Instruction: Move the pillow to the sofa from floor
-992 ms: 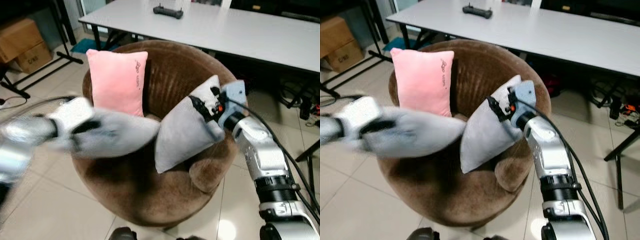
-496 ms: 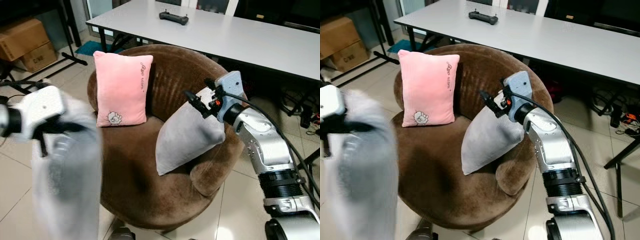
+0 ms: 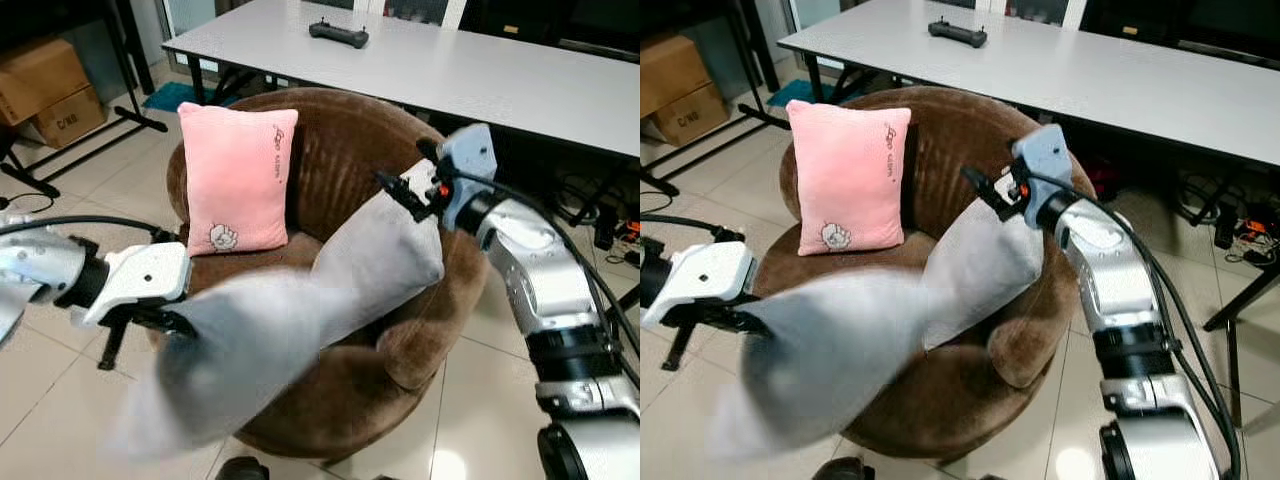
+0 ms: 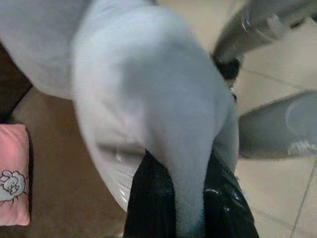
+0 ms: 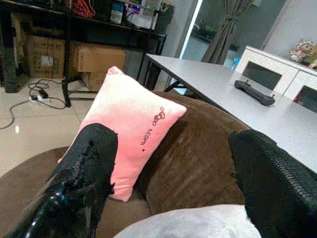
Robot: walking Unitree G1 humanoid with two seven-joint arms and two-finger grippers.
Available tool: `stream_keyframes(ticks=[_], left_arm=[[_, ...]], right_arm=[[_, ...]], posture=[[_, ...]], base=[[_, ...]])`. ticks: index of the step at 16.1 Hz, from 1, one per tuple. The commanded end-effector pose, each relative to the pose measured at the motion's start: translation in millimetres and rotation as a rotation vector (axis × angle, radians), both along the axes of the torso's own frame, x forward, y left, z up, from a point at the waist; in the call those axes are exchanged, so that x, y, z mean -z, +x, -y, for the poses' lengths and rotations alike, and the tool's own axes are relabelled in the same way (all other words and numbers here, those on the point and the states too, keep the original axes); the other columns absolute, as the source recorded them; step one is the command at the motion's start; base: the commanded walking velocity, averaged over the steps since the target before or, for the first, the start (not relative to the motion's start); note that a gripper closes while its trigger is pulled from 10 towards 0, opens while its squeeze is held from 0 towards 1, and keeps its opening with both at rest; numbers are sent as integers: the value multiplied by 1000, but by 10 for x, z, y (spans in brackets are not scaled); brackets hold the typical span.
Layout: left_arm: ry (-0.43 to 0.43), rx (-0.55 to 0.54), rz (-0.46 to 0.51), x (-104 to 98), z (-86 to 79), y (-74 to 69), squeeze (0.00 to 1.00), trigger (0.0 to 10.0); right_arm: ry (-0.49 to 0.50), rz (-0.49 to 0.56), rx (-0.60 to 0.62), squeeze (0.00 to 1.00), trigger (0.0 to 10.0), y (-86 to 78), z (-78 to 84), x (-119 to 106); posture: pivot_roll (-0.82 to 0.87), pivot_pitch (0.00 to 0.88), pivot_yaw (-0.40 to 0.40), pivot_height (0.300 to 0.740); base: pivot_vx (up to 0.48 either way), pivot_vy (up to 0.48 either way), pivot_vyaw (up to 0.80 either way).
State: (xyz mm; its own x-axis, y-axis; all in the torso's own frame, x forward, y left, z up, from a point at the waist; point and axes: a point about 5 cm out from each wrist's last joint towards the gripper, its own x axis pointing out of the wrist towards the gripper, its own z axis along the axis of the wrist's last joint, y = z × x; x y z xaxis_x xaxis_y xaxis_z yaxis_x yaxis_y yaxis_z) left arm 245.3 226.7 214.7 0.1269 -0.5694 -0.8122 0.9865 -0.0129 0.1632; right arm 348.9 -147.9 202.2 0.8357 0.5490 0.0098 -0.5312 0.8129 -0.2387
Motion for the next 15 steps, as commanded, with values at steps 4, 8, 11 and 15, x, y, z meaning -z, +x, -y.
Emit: stream_keyframes(ticks=[4,8,11,15], left_arm=[[52,66,88,-154,2,102,0,10000],[59,47,187,-348,-25,146,0,10000],[69,0,248,-279,-87,238,0,10000],[49,14,200,-188,-43,222,0,10000]], right_arm=[[-108,30,-85,0,10000,-40,18,-34],[-324,-191,-240,1000,10000,-231,200,233],[-377,-338,-380,1000,10000,-509,217,394],[-304,-380,-469,1000,10000,-636,164,345]], posture=[[94,0,-24,740],[102,0,-39,740],[98,0,-46,740],[82,0,-43,740]], base=[[0,0,0],[0,0,0],[0,0,0],[0,0,0]])
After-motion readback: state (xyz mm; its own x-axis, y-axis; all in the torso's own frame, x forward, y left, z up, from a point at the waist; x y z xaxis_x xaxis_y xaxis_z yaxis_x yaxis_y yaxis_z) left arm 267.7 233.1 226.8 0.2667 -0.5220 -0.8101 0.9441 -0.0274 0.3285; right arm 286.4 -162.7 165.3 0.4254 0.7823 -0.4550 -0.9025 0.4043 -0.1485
